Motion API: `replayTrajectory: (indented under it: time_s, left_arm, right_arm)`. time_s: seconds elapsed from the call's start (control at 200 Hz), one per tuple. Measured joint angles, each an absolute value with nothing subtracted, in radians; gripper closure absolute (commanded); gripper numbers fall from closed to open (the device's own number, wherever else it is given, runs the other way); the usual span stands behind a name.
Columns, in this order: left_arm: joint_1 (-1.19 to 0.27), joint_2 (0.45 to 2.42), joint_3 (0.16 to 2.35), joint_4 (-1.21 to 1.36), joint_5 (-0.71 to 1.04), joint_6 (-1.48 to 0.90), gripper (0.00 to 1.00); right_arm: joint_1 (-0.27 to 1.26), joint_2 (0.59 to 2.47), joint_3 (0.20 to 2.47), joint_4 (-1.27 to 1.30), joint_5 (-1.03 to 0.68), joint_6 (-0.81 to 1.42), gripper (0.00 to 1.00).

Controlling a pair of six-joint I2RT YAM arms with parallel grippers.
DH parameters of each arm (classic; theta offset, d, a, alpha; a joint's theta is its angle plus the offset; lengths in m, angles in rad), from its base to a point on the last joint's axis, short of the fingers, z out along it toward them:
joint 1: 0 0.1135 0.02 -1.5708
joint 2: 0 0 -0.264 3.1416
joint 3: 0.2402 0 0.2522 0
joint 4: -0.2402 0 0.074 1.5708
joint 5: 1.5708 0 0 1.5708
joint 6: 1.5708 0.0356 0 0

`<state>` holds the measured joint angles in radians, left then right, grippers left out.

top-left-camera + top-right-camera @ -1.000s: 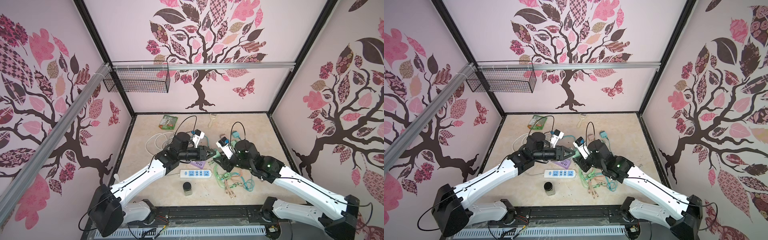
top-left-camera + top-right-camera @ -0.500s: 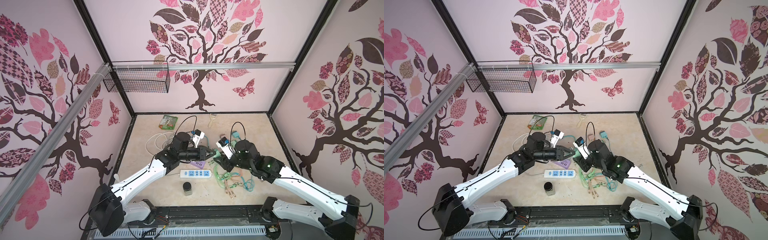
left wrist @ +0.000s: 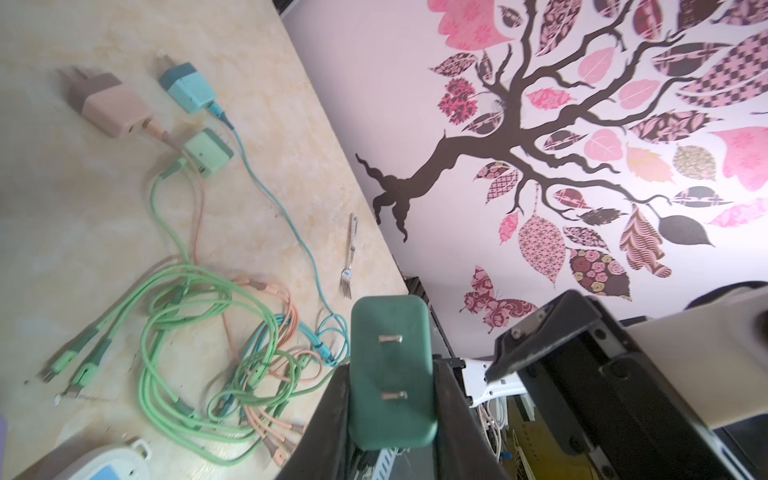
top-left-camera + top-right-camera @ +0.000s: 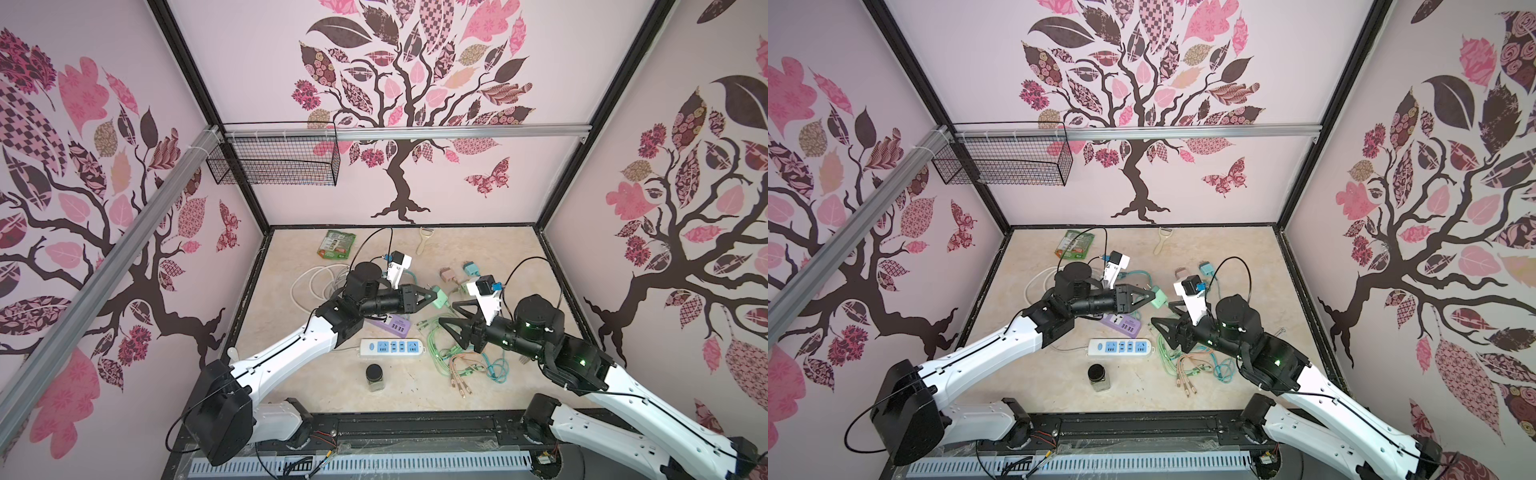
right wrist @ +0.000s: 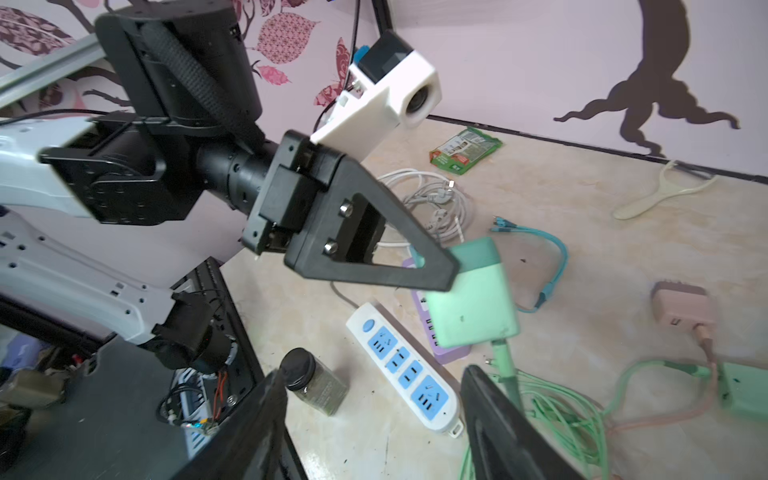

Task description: Insert the plug

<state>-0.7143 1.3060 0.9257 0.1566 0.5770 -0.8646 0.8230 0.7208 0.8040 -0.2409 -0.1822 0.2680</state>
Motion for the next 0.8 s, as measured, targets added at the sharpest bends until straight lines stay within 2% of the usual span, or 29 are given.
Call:
replayTrajectory:
  time_s: [0.24, 0.415, 0.615, 0.8]
  left_arm:
    - [-0.714, 1.294, 0.852, 0.373, 0.577, -0.928, 1.0]
    - [-0.714, 1.24, 0.793, 0.509, 0.572, -0.979, 1.0]
    - [-0.714, 1.208, 0.767, 0.632, 0.564, -1.028, 1.0]
    - [-0.714, 1.206, 0.735, 0.719, 0.553, -1.073, 1.0]
  right_arm:
    - [0.791, 0.702, 0.66, -0.041, -0.329, 0.436, 0.43]
    - [0.696, 0.701, 0.554, 0.199, -0.417, 0.603, 0.45]
    - [0.674, 0.735, 0.527, 0.41, -0.446, 0.712, 0.45]
    - [0.675, 0.781, 0.524, 0.598, -0.469, 0.781, 0.5]
